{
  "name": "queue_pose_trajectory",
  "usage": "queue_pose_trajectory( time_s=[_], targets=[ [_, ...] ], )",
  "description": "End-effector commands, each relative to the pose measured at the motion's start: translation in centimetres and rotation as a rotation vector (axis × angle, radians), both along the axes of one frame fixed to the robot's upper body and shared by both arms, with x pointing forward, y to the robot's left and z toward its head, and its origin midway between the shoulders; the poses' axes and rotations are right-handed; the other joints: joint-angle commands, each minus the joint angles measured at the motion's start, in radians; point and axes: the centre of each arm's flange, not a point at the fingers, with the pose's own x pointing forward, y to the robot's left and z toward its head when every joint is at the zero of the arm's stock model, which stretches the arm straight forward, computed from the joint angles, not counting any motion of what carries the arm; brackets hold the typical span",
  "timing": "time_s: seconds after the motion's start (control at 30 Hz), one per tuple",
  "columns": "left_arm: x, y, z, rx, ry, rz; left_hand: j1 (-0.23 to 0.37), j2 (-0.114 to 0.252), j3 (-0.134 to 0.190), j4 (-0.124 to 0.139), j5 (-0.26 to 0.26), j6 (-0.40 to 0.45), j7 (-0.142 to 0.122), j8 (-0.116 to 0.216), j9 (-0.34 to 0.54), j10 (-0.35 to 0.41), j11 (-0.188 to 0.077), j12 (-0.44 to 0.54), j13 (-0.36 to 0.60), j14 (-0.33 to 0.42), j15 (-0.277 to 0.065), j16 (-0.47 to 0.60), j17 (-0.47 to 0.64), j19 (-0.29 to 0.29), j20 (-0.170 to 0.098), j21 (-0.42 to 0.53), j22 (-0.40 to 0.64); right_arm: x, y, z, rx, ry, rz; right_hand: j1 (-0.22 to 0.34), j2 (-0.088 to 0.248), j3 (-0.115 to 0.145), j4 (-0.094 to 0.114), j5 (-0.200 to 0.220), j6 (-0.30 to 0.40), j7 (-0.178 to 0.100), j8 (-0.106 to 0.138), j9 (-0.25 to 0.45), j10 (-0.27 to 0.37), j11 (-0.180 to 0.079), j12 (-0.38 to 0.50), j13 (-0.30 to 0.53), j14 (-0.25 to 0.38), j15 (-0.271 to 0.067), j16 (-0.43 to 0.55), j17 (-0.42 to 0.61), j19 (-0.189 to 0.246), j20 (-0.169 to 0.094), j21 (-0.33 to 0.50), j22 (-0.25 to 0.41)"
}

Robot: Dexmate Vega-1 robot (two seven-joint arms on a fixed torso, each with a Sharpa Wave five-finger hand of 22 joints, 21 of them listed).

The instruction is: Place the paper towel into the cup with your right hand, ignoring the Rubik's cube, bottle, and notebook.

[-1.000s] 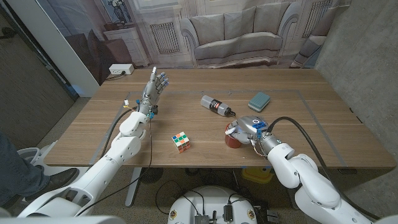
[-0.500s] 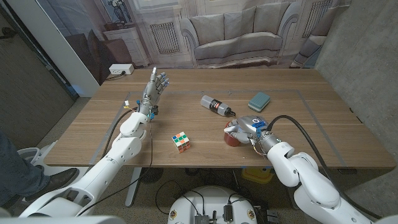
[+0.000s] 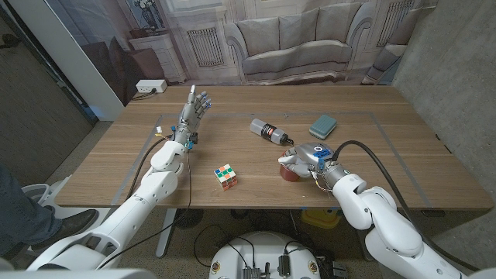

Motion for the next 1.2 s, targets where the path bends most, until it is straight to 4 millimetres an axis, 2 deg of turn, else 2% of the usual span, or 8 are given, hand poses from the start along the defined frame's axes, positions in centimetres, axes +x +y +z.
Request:
queue_pose_trajectory(
  time_s=[0.03, 0.33, 1.03, 1.1, 1.13, 1.17, 1.2],
  targets=[
    [0.4, -0.1, -0.2, -0.005, 0.007, -0.005, 0.003, 0.005, -0.007, -0.001, 0.000, 0.009, 0.000, 0.001, 0.001, 0.008, -0.006, 0.000, 0.003, 0.006, 0.002, -0.002, 0.002, 0.007, 0.008, 0.002, 0.005, -0.4, 0.0, 1.0, -0.022, 0.001, -0.003, -0.022, -0.007, -0.006, 0.004, 0.010, -0.097, -0.084, 0.007, 0.000, -0.012, 0.003, 0.004, 0.003, -0.013, -0.048, -0.003, 0.004, 0.002, -0.120, -0.006, 0.002],
    [0.5, -0.1, -0.4, -0.009, 0.007, -0.008, 0.003, 0.006, -0.009, -0.001, 0.000, 0.010, 0.000, 0.001, 0.001, 0.007, -0.005, -0.001, 0.003, 0.005, 0.003, -0.002, 0.002, 0.007, 0.008, 0.002, 0.005, -0.6, 0.1, 1.6, -0.034, -0.004, -0.012, -0.049, -0.016, -0.011, 0.010, 0.013, -0.124, -0.084, 0.004, -0.004, -0.034, 0.011, 0.003, 0.003, -0.021, -0.049, 0.001, 0.006, 0.012, -0.120, -0.014, 0.002],
    [0.8, 0.1, -1.1, -0.028, 0.009, -0.011, 0.007, 0.008, -0.013, -0.002, -0.001, 0.013, 0.000, 0.001, 0.002, 0.008, -0.004, 0.000, 0.003, 0.006, 0.005, -0.002, 0.002, 0.007, 0.009, 0.002, 0.005, -1.0, 0.6, 2.7, -0.049, -0.038, -0.007, -0.072, -0.010, -0.013, 0.019, 0.017, -0.120, -0.078, 0.012, -0.007, -0.041, 0.016, 0.008, 0.003, -0.018, -0.050, 0.007, 0.009, 0.020, -0.122, -0.021, 0.003],
    [0.8, 0.0, -1.1, -0.029, 0.008, -0.013, 0.007, 0.008, -0.013, -0.002, -0.001, 0.013, 0.000, 0.001, 0.002, 0.008, -0.005, 0.000, 0.003, 0.006, 0.005, -0.002, 0.002, 0.007, 0.008, 0.002, 0.005, -1.2, 0.6, 2.9, -0.050, -0.067, -0.002, -0.075, 0.000, -0.008, 0.021, 0.020, -0.103, -0.067, 0.020, -0.009, -0.023, 0.018, 0.018, 0.002, -0.009, -0.052, 0.013, 0.009, 0.028, -0.124, -0.023, 0.005],
    [0.8, 0.0, -1.1, -0.029, 0.008, -0.013, 0.007, 0.008, -0.013, -0.002, -0.001, 0.013, -0.001, 0.001, 0.002, 0.007, -0.002, -0.001, 0.003, 0.006, 0.005, -0.002, 0.002, 0.007, 0.008, 0.002, 0.005, -1.2, 0.6, 2.9, -0.050, -0.069, -0.001, -0.073, 0.005, -0.004, 0.020, 0.022, -0.090, -0.071, 0.026, -0.010, -0.010, 0.016, 0.024, 0.002, -0.001, -0.054, 0.016, 0.009, 0.031, -0.125, -0.024, 0.005],
    [0.8, 0.0, -1.1, -0.030, 0.008, -0.013, 0.008, 0.008, -0.013, -0.002, -0.001, 0.013, 0.000, 0.001, 0.002, 0.009, -0.006, 0.000, 0.003, 0.006, 0.005, -0.002, 0.002, 0.007, 0.008, 0.002, 0.005, -1.3, 0.6, 3.0, -0.048, -0.086, 0.004, -0.054, 0.024, 0.012, 0.011, 0.026, -0.049, -0.066, 0.041, -0.013, 0.018, 0.004, 0.036, 0.001, 0.024, -0.056, 0.025, 0.010, 0.038, -0.128, -0.026, 0.006],
    [0.8, 0.0, -1.1, -0.030, 0.008, -0.014, 0.008, 0.009, -0.013, -0.002, -0.001, 0.013, 0.000, 0.001, 0.002, 0.009, -0.006, 0.000, 0.003, 0.006, 0.005, -0.002, 0.002, 0.007, 0.008, 0.002, 0.005, -1.5, 0.6, 3.1, -0.049, -0.114, 0.015, -0.042, 0.033, 0.021, 0.003, 0.028, -0.031, -0.065, 0.045, -0.016, 0.049, -0.004, 0.048, 0.000, 0.037, -0.057, 0.027, 0.007, 0.045, -0.128, -0.026, 0.008]
  ],
)
